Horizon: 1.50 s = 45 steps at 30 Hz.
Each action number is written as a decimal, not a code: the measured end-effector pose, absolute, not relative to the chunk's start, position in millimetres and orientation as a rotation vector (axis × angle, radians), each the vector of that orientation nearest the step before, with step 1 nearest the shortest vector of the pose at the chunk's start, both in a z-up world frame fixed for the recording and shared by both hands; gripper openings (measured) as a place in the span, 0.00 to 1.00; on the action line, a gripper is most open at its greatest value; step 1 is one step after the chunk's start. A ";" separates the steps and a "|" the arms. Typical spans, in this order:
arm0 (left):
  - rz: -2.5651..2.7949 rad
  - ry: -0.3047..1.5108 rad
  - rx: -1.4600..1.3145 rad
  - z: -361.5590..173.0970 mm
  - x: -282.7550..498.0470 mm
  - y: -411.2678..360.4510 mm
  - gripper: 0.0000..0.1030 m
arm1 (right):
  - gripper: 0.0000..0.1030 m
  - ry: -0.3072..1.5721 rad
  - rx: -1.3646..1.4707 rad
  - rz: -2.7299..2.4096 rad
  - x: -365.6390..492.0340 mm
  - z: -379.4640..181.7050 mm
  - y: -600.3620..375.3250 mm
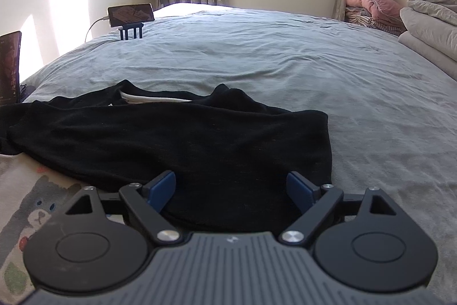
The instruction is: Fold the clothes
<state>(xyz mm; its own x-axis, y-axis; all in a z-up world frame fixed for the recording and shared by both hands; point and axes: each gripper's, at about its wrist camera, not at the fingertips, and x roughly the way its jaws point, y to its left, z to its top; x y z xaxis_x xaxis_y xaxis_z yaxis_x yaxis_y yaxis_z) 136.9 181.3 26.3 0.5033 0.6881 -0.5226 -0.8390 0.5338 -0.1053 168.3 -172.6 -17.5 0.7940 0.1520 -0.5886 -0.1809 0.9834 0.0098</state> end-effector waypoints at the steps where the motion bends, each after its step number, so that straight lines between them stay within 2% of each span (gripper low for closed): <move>1: 0.980 0.464 -0.373 25.7 137.1 182.8 0.99 | 0.86 0.629 -0.048 0.178 168.3 -17.5 -172.6; 9: 1.157 0.465 -0.424 21.9 127.3 198.3 0.99 | 0.89 0.631 -0.058 0.170 168.1 -18.2 -171.6; 18: 1.072 0.344 -0.699 6.9 107.5 225.5 0.99 | 0.90 0.632 -0.060 0.166 168.7 -19.0 -170.9; 24: 1.059 0.253 -0.775 1.5 96.0 225.5 0.96 | 0.91 0.631 -0.060 0.165 168.3 -19.0 -171.4; 29: 1.074 0.218 -0.798 0.8 90.1 222.4 0.80 | 0.91 0.631 -0.061 0.163 168.3 -19.4 -171.1; 32: 1.081 0.212 -0.799 0.4 88.2 219.6 0.65 | 0.91 0.631 -0.061 0.161 168.3 -19.4 -170.4; 37: 1.029 0.201 -0.893 -5.6 83.1 225.9 0.28 | 0.92 0.631 -0.058 0.161 168.3 -19.6 -169.9; 42: 0.994 0.174 -0.955 -8.0 77.2 228.3 0.10 | 0.92 0.631 -0.051 0.159 168.1 -19.0 -170.5; 45: 0.953 0.135 -0.945 -1.6 74.5 222.0 0.08 | 0.92 0.629 -0.053 0.155 167.6 -18.8 -170.1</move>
